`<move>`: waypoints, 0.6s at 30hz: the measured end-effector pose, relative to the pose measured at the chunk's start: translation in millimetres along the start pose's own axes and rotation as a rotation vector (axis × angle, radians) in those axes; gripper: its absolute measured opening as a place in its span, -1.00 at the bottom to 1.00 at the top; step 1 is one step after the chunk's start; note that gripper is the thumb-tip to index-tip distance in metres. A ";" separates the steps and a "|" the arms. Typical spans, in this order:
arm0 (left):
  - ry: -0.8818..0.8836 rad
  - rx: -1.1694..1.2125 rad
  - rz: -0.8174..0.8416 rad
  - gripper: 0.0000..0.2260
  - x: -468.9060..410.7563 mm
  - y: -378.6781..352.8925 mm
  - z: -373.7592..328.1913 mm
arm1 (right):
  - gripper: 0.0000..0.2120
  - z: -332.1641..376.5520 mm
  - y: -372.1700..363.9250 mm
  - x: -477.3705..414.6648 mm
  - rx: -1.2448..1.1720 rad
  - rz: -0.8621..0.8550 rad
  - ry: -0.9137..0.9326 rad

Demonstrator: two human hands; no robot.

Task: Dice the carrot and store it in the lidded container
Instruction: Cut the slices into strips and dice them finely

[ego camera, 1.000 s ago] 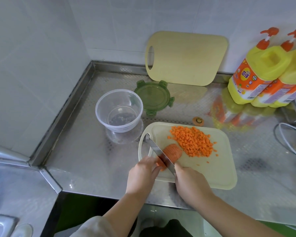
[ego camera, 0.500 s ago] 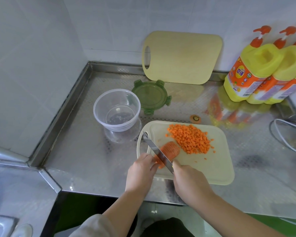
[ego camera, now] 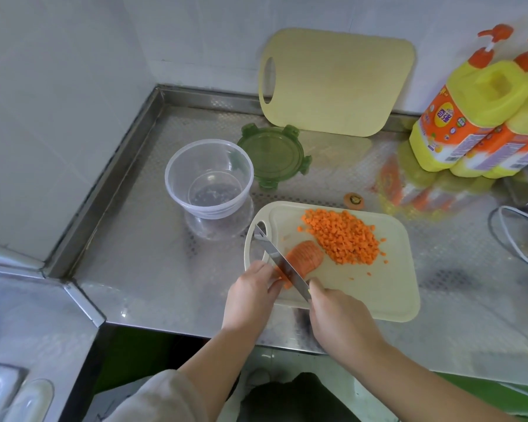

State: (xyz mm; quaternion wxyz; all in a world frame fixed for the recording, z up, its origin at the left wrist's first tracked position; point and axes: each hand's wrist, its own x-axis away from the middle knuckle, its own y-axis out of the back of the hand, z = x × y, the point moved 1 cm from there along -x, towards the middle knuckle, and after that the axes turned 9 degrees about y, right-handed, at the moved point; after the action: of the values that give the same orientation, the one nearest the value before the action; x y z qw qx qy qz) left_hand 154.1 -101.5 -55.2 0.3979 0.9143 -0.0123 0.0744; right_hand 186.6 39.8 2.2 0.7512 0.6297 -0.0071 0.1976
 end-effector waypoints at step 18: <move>-0.007 -0.023 0.006 -0.91 0.3 0.2 -0.2 | -0.71 0.2 4.3 1.8 0.006 0.010 0.013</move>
State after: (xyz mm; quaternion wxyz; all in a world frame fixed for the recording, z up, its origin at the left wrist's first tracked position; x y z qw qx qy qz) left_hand 154.3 -101.5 -54.9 0.4082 0.9099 -0.0172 0.0720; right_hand 187.1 40.7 6.8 0.7485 0.6305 -0.0052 0.2054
